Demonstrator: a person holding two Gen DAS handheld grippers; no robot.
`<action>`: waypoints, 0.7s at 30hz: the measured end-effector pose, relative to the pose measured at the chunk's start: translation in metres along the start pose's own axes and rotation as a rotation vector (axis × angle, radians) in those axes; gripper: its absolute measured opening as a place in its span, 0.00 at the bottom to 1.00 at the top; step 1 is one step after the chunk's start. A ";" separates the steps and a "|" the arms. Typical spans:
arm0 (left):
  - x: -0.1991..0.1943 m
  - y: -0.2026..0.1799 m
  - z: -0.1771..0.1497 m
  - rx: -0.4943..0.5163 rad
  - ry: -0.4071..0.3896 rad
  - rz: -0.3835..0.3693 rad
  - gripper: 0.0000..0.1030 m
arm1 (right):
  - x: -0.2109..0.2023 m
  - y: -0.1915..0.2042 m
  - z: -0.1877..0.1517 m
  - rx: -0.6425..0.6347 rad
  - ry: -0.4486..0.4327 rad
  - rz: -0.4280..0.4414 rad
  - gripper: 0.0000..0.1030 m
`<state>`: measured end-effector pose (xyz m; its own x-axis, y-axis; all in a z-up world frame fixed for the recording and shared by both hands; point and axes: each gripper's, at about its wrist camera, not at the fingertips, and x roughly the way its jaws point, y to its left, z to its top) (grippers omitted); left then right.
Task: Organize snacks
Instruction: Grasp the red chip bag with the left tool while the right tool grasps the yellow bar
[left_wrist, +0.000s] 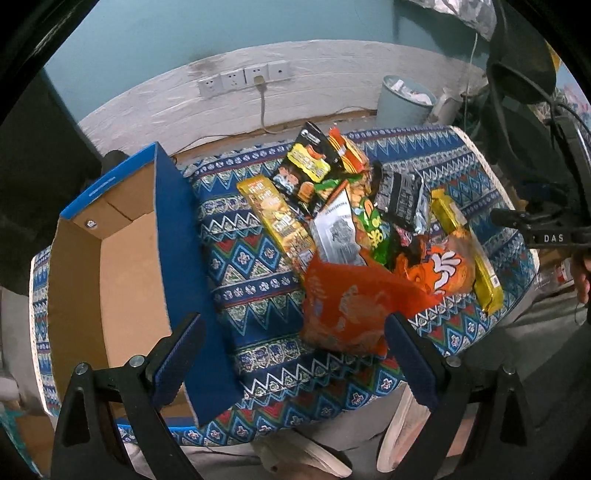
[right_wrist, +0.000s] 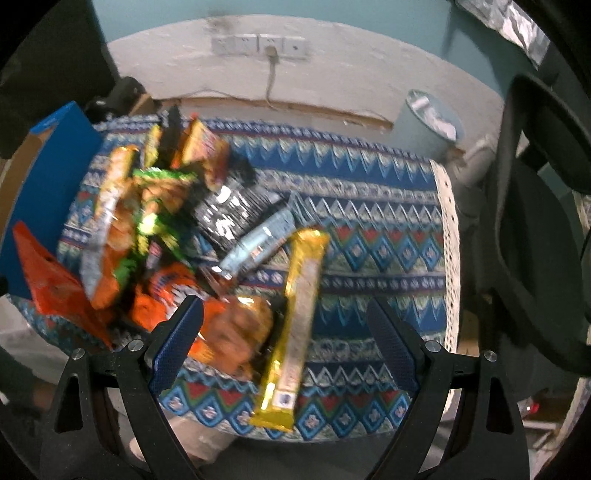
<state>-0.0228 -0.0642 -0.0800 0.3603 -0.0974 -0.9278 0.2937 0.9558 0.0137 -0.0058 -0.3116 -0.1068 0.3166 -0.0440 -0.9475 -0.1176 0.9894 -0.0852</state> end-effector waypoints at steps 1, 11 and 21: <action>0.003 -0.003 -0.002 0.003 0.008 -0.001 0.96 | 0.004 -0.001 -0.003 -0.001 0.011 -0.005 0.86; 0.031 -0.026 -0.010 -0.020 0.067 -0.020 0.96 | 0.042 -0.005 -0.021 -0.012 0.128 -0.006 0.86; 0.065 -0.047 -0.010 -0.020 0.088 0.036 0.96 | 0.069 -0.009 -0.022 -0.003 0.177 -0.035 0.86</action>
<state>-0.0217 -0.1123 -0.1450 0.2903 -0.0392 -0.9561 0.2637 0.9638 0.0405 -0.0038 -0.3269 -0.1778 0.1497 -0.1025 -0.9834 -0.1127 0.9864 -0.1200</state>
